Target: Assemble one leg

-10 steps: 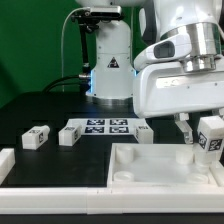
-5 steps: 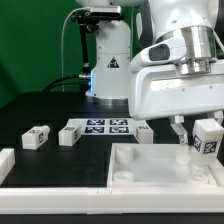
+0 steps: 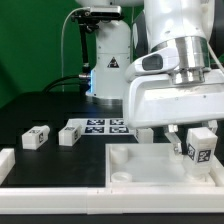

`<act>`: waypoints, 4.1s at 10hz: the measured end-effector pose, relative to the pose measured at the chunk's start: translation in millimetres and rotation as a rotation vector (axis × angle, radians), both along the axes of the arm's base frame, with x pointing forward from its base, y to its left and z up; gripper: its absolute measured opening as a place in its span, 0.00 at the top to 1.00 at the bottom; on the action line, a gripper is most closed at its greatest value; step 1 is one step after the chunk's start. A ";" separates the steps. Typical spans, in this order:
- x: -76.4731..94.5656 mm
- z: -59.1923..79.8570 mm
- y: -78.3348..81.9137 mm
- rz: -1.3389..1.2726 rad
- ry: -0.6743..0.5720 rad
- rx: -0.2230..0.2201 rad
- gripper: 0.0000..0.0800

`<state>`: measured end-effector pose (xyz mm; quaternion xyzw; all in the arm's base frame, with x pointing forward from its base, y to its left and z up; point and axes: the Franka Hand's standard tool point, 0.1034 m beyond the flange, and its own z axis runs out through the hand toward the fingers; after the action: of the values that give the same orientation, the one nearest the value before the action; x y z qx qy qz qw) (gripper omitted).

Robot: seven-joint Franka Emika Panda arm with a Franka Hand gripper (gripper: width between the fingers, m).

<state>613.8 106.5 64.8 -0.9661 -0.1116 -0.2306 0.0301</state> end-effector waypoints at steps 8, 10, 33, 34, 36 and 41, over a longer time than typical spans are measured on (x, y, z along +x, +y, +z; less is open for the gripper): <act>-4.8 -0.8 0.9 0.000 -0.037 0.001 0.34; -4.8 -0.8 0.9 0.000 -0.037 0.001 0.23; 7.5 10.9 6.8 0.043 0.561 -0.024 0.64; 7.4 10.8 7.0 0.018 0.563 -0.019 0.64; 7.4 10.8 7.4 -0.008 0.566 -0.013 0.64; 1.0 9.4 17.6 -0.888 0.579 0.142 0.63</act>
Offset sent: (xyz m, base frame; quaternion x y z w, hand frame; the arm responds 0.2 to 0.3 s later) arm -0.0172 -0.0004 -0.0093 0.0023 0.0095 0.0018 1.0000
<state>614.8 124.1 74.2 -0.9401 0.3366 0.0479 0.0246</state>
